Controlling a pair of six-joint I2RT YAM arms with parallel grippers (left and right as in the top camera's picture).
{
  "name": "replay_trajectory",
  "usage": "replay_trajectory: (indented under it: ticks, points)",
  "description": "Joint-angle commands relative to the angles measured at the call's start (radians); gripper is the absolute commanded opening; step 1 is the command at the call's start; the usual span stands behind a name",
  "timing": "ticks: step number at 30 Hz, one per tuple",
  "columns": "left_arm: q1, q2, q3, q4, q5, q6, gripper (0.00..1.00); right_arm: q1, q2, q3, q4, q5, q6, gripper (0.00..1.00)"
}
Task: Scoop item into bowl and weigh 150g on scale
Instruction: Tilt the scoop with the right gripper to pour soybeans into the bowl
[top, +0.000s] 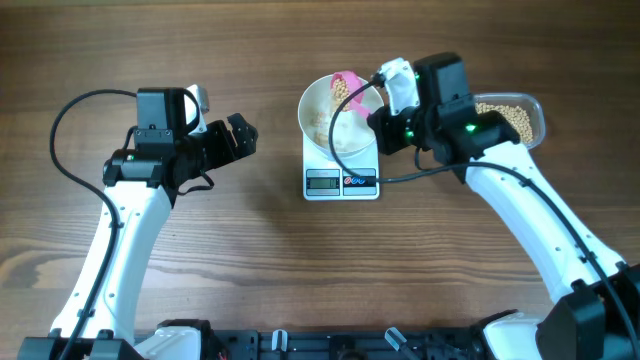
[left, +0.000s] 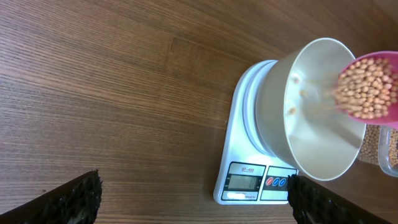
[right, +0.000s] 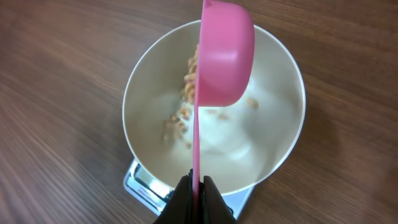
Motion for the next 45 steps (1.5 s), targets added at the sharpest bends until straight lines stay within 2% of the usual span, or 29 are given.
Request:
replay_trajectory:
  ticks: [1,8,18,30,39,45]
  points:
    - [-0.002,0.005,0.019,0.0,-0.01,0.008,1.0,0.027,-0.029,0.008,-0.002,0.085,-0.053,0.05]
    - [-0.002,0.005,0.019,0.001,-0.01,0.008,1.0,0.05,-0.03,0.008,-0.048,0.218,-0.085,0.05]
    - [-0.002,0.005,0.019,0.001,-0.01,0.008,1.0,0.071,-0.032,0.029,-0.055,0.243,-0.153,0.04]
    - [-0.002,0.005,0.019,0.001,-0.01,0.008,1.0,0.211,-0.041,0.065,-0.068,0.562,-0.344,0.04]
    - [-0.002,0.005,0.019,0.001,-0.01,0.008,1.0,0.24,-0.041,0.066,-0.069,0.583,-0.336,0.04]
    - [-0.003,0.005,0.019,0.0,-0.01,0.008,1.0,0.22,-0.048,0.126,-0.108,0.57,-0.108,0.04]
